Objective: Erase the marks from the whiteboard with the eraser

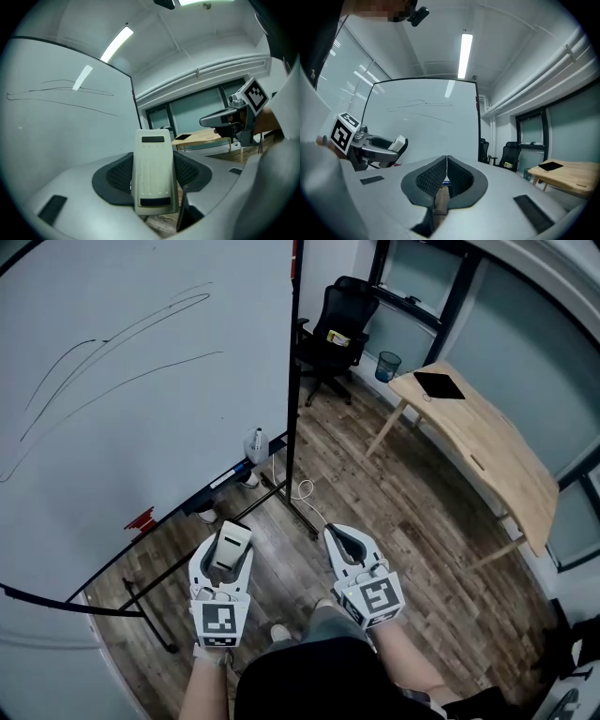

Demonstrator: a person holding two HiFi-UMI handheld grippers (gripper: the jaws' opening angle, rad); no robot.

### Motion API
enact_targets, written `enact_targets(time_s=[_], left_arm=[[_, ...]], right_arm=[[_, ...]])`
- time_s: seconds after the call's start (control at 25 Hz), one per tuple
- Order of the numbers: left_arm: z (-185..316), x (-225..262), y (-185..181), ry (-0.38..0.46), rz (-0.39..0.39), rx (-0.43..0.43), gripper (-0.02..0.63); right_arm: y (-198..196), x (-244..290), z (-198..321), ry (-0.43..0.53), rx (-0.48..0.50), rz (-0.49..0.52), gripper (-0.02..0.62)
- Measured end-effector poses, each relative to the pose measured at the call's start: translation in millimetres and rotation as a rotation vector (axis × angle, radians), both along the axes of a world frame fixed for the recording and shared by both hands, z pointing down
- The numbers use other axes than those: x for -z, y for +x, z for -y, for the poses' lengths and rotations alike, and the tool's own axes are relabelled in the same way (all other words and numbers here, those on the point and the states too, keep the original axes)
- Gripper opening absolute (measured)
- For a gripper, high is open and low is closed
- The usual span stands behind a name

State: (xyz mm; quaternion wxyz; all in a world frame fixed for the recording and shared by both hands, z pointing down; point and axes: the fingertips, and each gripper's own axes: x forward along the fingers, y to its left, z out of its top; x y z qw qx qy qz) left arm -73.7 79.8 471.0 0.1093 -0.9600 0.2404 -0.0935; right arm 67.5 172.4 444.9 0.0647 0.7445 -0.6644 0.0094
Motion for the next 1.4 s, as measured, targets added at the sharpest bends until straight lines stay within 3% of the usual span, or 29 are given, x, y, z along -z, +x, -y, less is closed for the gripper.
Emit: enact_targets(time_s=[0.32, 0.56, 0.92, 1.08, 1.28, 1.4], left_arm=[[75, 13, 48, 0.082, 0.027, 0.017, 0.264], [144, 24, 123, 0.114, 0.057, 0.081, 0.264], [243, 92, 214, 0.286, 0.085, 0.282, 0.264], [266, 122, 234, 0.39, 0.12, 0.357, 0.264], [288, 144, 240, 0.559, 0.255, 0.444, 0.264], [302, 150, 231, 0.593, 0.286, 0.492, 0.264]], right_arm=[[28, -9, 81, 0.025, 0.07, 0.02, 0.029], [93, -3, 159, 0.03, 0.154, 0.015, 0.029], [158, 19, 273, 0.058, 0.36, 0.059, 0.029], [167, 30, 304, 0.083, 0.445, 0.055, 0.029], [169, 35, 328, 0.094, 0.509, 0.066, 0.029], [165, 37, 337, 0.103, 0.535, 0.059, 0.029]])
